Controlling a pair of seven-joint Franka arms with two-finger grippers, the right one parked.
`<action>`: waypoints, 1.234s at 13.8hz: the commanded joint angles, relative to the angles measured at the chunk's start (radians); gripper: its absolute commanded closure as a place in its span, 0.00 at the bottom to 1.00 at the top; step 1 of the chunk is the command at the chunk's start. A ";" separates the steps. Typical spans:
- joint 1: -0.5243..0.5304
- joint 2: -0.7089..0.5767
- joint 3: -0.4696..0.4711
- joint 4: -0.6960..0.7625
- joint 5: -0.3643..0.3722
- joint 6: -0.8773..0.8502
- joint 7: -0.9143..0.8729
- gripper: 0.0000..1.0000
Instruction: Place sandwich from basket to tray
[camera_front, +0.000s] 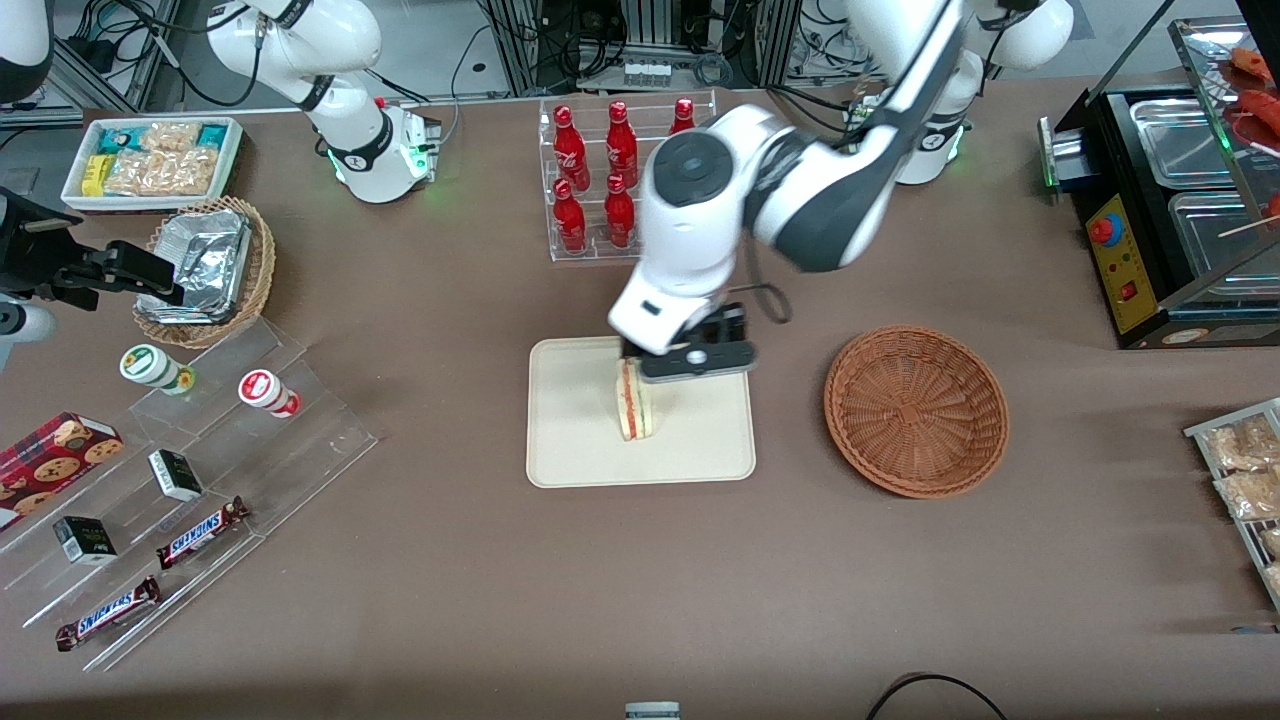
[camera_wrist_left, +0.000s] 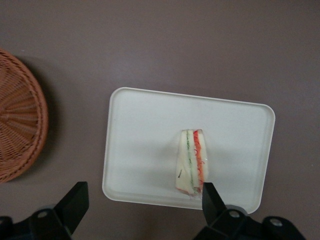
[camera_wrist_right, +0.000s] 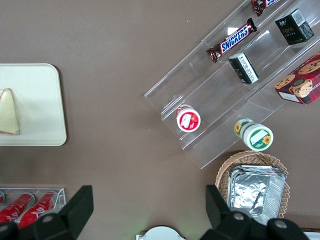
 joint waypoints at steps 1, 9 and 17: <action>0.112 -0.115 -0.008 -0.035 -0.020 -0.098 0.009 0.00; 0.403 -0.315 -0.005 -0.140 -0.090 -0.241 0.371 0.00; 0.605 -0.441 -0.004 -0.184 -0.090 -0.353 0.765 0.00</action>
